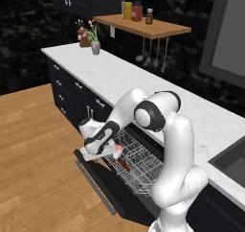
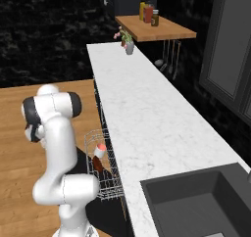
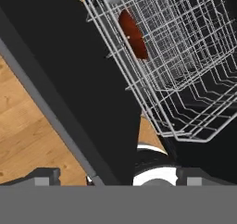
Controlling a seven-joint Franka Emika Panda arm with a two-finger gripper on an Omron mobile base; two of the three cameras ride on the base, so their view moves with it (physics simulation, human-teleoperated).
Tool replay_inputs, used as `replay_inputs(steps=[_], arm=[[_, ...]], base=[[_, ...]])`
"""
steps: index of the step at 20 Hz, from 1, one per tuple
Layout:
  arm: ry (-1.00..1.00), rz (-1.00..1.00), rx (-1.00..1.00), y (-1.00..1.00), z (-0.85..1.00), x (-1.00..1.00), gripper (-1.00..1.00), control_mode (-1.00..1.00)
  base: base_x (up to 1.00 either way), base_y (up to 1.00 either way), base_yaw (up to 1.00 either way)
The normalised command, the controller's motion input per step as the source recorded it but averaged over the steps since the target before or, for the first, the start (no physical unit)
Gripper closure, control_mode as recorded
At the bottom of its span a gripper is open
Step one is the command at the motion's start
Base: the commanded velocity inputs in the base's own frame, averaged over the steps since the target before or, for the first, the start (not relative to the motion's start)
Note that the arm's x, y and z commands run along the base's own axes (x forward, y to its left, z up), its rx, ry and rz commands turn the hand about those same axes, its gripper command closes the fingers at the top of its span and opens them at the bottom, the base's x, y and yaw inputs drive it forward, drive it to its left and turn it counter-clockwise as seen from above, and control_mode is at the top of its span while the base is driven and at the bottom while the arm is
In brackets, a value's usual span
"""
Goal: Pick up the cup and bowl from the counter, place them in the dishwasher, and close the dishwasher door.
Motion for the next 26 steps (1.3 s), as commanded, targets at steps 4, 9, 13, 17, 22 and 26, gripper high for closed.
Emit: replay_inputs(steps=[4,9,13,17,22,26], arm=[[0.13,0.06,-0.09,0.47,0.01,-0.84,-1.0,-1.0],[0.18,0.03,-0.19,0.47,-0.1,-0.2,-1.0,-1.0],[0.15,0.01,-0.22,0.35,-0.23,0.0,-1.0,-1.0],[0.02,0.03,-0.25,0.46,-0.44,0.0,-1.0,-1.0],[0.0,0.06,-0.25,0.46,-0.65,0.0,-1.0,-1.0],[0.0,0.07,-0.16,-0.1,-0.66,0.0,-1.0,-1.0]], base=[[0.0,0.0,0.0],[0.0,0.0,0.0],[0.0,0.0,0.0],[0.0,0.0,0.0],[0.0,0.0,0.0],[0.0,0.0,0.0]])
